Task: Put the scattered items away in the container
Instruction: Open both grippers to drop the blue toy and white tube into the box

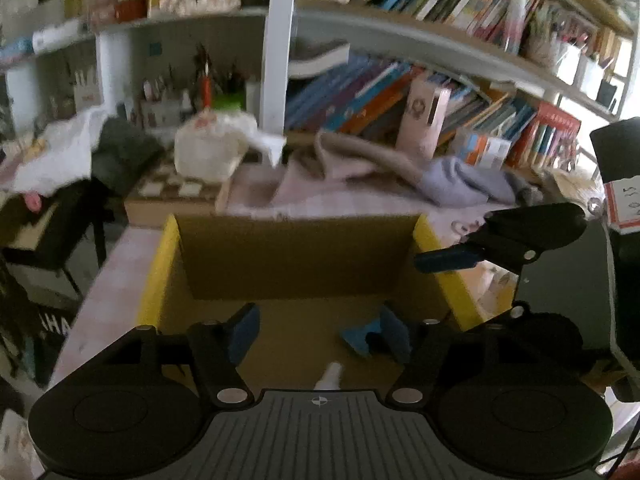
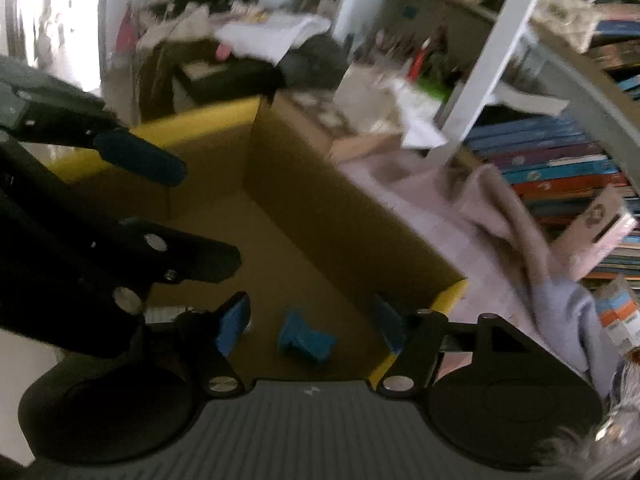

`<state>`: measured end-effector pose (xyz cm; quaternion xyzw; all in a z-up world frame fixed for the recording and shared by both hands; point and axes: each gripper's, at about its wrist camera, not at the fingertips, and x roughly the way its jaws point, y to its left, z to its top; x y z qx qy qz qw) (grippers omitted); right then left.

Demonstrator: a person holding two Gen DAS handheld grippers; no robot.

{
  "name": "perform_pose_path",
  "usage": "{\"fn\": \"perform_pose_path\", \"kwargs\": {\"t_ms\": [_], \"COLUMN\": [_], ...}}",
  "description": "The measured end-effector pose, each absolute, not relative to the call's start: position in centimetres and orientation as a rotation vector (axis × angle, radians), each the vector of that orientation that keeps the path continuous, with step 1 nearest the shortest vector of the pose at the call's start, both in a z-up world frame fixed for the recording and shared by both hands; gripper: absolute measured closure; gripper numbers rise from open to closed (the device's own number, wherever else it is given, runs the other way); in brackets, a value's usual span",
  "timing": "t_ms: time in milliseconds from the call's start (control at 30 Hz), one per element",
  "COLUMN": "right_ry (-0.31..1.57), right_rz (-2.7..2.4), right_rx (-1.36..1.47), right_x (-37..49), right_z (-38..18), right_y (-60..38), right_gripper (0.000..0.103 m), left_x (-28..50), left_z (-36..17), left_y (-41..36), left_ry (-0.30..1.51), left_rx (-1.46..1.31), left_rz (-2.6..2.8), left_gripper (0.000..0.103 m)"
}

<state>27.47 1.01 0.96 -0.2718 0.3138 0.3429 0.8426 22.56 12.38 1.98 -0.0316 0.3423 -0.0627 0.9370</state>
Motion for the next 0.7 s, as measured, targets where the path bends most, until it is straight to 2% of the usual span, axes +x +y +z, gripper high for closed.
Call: {"fn": "perform_pose_path", "kwargs": {"t_ms": [267, 400, 700], "right_ry": [0.575, 0.520, 0.417], "right_rz": [0.665, 0.637, 0.539], "right_rx": [-0.466, -0.433, -0.337], "right_x": [23.9, 21.5, 16.5], "right_z": [4.5, 5.9, 8.1], "right_y": [-1.4, -2.4, -5.2], "right_gripper": [0.033, 0.028, 0.026], "left_x": [18.4, 16.2, 11.4], "left_z": [5.1, 6.3, 7.9], "left_y": [12.0, 12.0, 12.9], "left_ry": [0.604, 0.566, 0.505], "left_rx": [-0.071, -0.078, -0.132], "left_rz": [-0.130, -0.117, -0.070], "left_gripper": [0.026, 0.020, 0.018]}}
